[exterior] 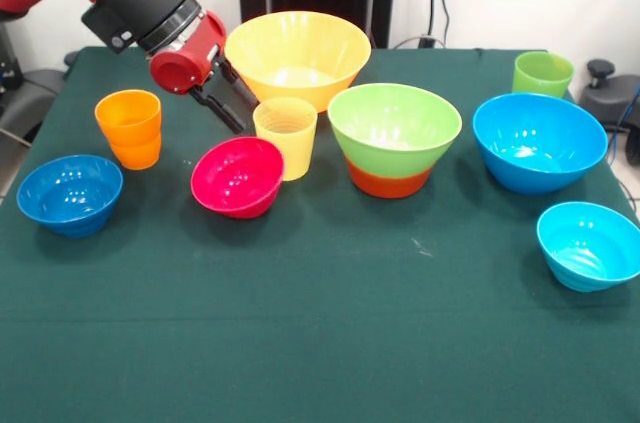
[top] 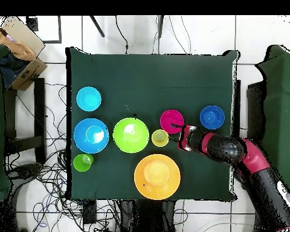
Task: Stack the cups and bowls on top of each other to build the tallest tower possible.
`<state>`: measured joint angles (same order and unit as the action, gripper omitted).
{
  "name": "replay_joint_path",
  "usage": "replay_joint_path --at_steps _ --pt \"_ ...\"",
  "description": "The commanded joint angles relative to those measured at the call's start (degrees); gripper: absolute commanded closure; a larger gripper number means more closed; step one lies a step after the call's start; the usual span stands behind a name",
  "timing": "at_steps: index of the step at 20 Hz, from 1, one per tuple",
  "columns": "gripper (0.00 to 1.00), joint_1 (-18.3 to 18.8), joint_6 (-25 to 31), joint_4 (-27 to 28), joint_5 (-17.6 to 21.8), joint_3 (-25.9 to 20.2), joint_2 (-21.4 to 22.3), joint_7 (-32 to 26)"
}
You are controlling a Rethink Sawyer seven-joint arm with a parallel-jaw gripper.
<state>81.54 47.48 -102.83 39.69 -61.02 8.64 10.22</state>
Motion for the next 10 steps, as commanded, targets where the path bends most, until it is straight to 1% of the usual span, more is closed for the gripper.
replay_joint_path --at_steps 1,4,7,10 --pt "0.00 -1.54 -3.24 -0.15 4.96 0.07 -0.21 -8.24" --pt "0.00 -1.42 -4.76 -0.14 5.51 0.10 -0.73 -8.32" --pt "0.00 -0.95 -6.22 0.93 6.33 0.81 -3.56 -10.17" --pt "0.00 -0.31 -6.10 2.69 6.89 1.61 -6.37 -13.07"
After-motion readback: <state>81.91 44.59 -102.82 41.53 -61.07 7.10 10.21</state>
